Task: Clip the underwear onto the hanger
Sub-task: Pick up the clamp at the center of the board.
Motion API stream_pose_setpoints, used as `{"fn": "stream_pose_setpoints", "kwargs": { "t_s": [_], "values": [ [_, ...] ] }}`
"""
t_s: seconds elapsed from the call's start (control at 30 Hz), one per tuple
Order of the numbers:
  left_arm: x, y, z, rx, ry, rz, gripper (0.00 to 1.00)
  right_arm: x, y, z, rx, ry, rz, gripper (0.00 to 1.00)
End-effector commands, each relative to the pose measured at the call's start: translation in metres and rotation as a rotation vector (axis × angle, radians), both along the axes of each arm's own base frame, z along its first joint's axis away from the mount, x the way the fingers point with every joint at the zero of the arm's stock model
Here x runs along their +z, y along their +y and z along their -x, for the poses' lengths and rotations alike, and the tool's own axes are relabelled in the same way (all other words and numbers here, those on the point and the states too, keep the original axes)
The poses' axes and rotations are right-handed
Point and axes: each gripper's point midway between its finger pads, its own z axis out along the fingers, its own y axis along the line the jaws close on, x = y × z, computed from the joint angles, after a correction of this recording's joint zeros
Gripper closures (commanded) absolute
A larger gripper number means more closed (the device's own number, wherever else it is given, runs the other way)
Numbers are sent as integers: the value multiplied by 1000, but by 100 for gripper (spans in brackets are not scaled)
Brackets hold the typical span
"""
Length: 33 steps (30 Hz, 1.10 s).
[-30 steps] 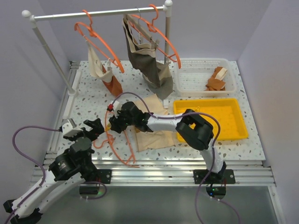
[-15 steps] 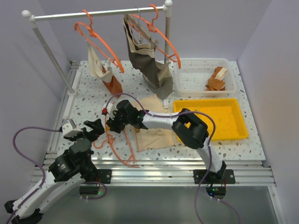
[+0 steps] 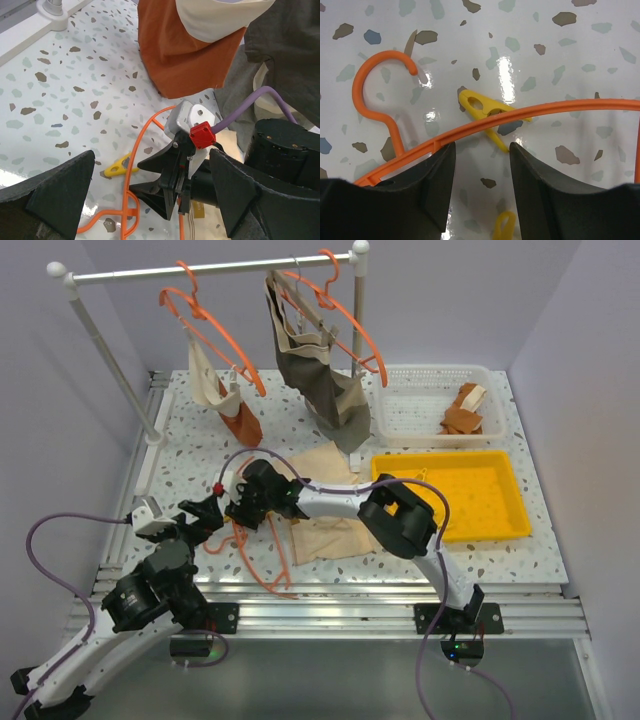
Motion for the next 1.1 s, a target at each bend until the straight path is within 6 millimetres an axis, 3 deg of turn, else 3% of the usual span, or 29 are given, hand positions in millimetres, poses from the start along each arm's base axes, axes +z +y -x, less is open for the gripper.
{"fn": "stream_pose_setpoints", "kwargs": {
  "t_s": [0.0, 0.47, 0.6, 0.87, 1.07],
  "values": [
    [5, -1, -1, 4, -29, 20, 0, 10, 9, -5, 17, -51, -12, 49],
    [6, -6, -1, -22, -36, 21, 0, 12, 24, -15, 32, -101, -23, 49],
    [6, -6, -1, -27, -38, 22, 0, -1, 20, -10, 41, -79, 9, 50],
    [7, -7, 0, -34, -45, 34, 0, -10, 10, -6, 45, -73, 66, 74],
    [7, -7, 1, -40, -50, 42, 0, 3, 3, 0, 60, -97, 100, 85]
  ]
}}
